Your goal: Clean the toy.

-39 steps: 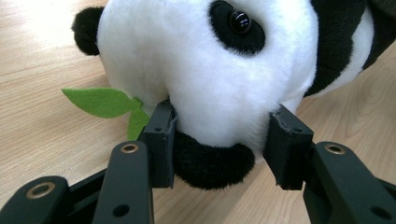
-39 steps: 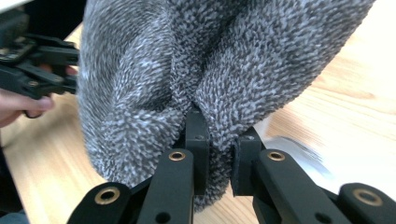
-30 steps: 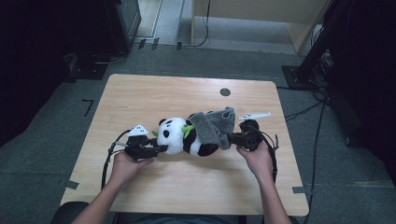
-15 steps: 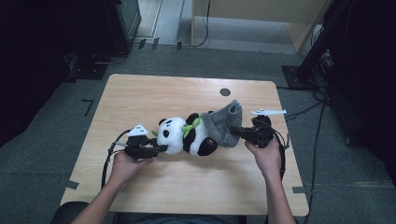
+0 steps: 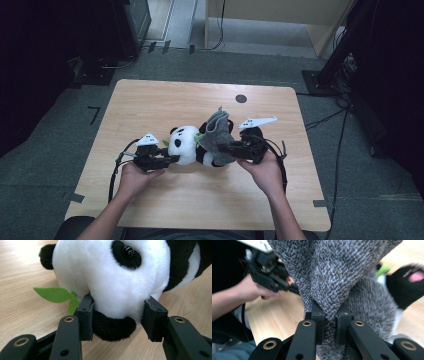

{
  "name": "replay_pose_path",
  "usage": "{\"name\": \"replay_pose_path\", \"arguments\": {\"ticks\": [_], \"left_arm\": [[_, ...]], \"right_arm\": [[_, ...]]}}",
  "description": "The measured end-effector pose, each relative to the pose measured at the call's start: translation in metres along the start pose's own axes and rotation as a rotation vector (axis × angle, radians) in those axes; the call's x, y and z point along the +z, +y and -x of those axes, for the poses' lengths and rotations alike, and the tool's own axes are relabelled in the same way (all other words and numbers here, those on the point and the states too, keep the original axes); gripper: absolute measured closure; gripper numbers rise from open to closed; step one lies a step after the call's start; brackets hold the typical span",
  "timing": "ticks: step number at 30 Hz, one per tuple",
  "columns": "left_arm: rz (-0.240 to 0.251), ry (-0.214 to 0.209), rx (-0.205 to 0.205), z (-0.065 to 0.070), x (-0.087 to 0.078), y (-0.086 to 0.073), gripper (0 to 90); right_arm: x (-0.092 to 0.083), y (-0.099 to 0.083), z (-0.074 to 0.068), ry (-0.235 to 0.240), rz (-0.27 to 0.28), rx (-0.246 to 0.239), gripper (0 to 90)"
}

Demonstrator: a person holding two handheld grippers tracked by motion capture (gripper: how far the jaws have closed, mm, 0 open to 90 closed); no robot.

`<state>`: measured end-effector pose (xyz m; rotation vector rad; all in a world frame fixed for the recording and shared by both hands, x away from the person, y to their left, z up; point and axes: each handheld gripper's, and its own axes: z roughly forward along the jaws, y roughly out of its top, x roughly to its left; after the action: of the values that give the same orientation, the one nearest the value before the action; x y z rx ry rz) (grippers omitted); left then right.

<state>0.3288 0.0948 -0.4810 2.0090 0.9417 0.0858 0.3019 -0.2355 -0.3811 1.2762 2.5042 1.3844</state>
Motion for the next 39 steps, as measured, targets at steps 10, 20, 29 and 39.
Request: {"name": "replay_pose_path", "arguments": {"ticks": [10,20,29,39], "left_arm": [[-0.007,-0.001,0.008,0.002,0.000,0.000,51.2],[-0.004,-0.005,-0.007,-0.001,0.000,0.000,51.3],[-0.003,-0.001,-0.008,0.000,-0.001,0.001,51.5],[-0.005,-0.003,-0.022,0.001,-0.001,0.002,52.3]], "right_arm": [[0.002,-0.011,0.025,-0.071,-0.022,0.035,82.5],[-0.010,-0.024,0.058,-0.199,-0.052,0.119,82.7],[-0.039,0.005,0.012,-0.129,0.126,0.001,82.7],[0.012,0.024,-0.072,0.058,0.102,-0.202,82.7]]}}
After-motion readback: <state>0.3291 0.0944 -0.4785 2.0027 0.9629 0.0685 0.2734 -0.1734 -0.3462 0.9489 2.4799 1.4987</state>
